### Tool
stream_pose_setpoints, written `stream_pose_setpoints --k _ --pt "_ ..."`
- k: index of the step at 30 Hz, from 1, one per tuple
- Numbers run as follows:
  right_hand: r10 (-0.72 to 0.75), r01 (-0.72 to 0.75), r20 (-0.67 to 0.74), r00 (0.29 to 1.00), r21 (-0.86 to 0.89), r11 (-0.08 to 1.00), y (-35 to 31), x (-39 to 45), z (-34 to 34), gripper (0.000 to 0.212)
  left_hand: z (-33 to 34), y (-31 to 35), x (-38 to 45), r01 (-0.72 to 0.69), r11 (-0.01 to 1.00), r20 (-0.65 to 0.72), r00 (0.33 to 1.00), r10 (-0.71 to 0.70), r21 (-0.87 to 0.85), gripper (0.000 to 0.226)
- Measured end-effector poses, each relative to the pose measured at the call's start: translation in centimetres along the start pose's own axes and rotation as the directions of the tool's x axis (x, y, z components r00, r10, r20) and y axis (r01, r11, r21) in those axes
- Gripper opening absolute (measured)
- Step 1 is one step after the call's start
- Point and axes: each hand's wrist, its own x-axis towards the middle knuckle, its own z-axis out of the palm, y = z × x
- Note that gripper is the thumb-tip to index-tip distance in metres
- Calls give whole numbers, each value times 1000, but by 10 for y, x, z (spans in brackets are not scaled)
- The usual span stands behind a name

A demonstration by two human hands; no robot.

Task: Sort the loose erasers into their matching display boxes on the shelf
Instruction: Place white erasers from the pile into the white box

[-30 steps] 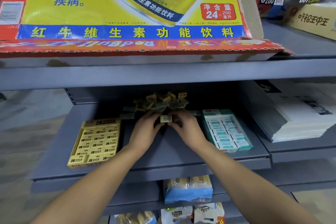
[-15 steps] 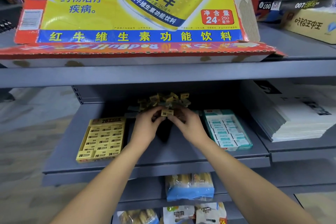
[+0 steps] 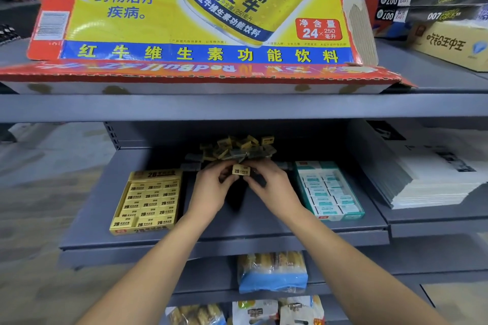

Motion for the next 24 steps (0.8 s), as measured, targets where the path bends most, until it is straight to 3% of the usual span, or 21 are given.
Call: stream_pose_setpoints --k 9,15,24 --pt "-29 30 -6 1000 68 997 -26 17 30 24 -48 -29 -8 49 997 -44 998 -46 57 44" --pt "-99 73 196 976 135 988 -59 23 80 23 -108 -53 -32 195 967 -288 947 -143 162 28" --pt "-202 160 393 897 139 977 -90 24 131 18 -157 -76 -67 341 918 -436 871 -227 203 25"
